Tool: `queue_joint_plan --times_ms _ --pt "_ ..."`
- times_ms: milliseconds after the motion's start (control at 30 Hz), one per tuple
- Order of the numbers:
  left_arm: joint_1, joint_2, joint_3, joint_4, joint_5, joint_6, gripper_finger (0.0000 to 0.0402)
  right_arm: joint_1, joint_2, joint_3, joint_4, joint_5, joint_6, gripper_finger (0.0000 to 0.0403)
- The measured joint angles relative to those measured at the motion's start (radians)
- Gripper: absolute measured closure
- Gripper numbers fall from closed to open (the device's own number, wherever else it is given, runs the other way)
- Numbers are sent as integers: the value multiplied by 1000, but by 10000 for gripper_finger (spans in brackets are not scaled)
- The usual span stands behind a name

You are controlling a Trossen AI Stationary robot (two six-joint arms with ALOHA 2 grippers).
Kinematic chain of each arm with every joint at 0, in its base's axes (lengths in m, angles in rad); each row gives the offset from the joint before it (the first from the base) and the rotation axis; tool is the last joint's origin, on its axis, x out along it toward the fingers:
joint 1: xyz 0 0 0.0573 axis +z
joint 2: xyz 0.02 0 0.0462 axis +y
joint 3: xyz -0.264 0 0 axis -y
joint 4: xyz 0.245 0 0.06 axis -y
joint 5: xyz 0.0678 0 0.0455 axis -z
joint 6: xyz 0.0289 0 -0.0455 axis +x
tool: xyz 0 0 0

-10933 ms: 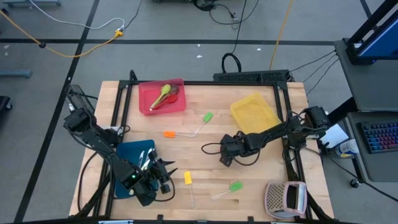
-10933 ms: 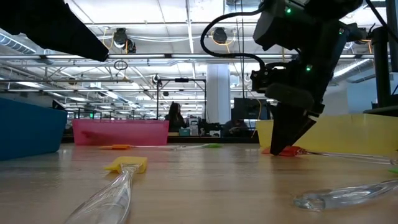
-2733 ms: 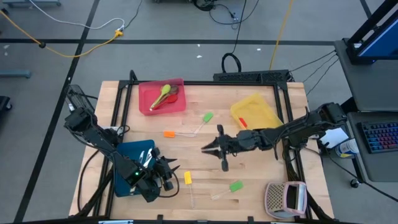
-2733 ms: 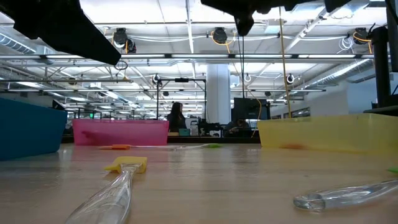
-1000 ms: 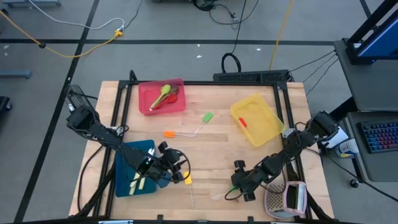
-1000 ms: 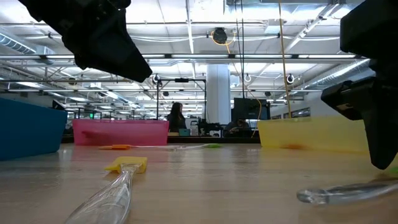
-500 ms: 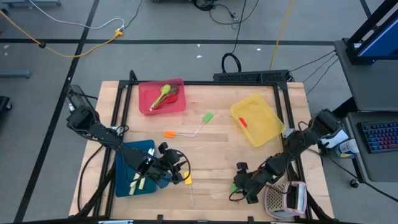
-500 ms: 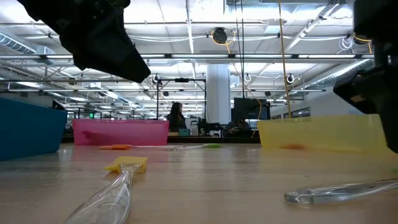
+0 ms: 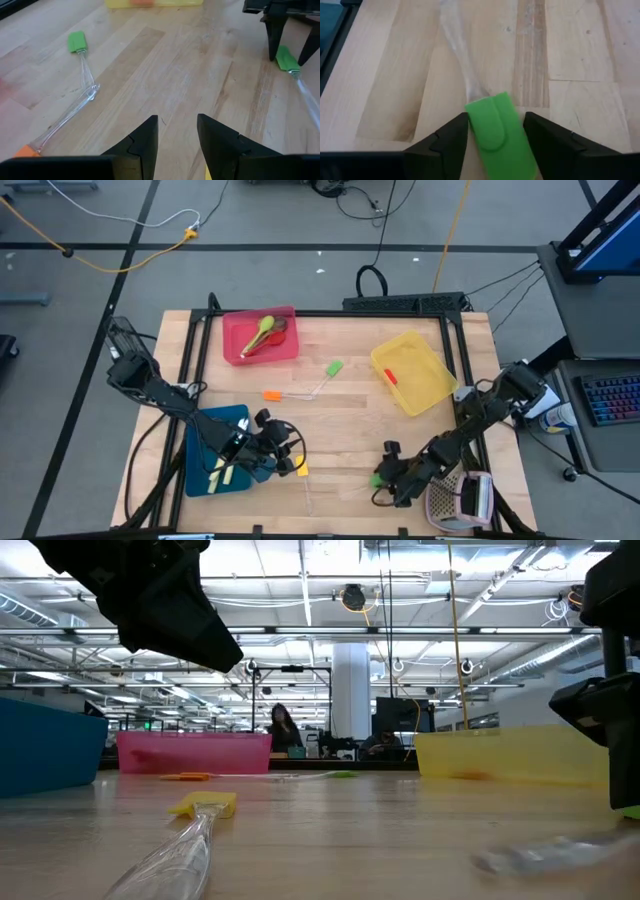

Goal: Pick & Place Kitchen Items
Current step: Put the bottom green spatula into the yellow bin

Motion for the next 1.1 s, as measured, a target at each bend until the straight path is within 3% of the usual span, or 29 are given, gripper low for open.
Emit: queue_joint_plan --times_ms 267,533,767,1100 --pt "0 0 0 4 0 3 259 20 -1 -97 105 -14 44 308" --pt "0 0 0 8 0 8 259 18 2 -195 384 -21 21 393" --pt "-1 0 0 13 0 26 259 16 2 -204 390 -22 38 396" --pt "-1 0 0 13 0 27 259 -8 -49 -206 484 -26 -135 402"
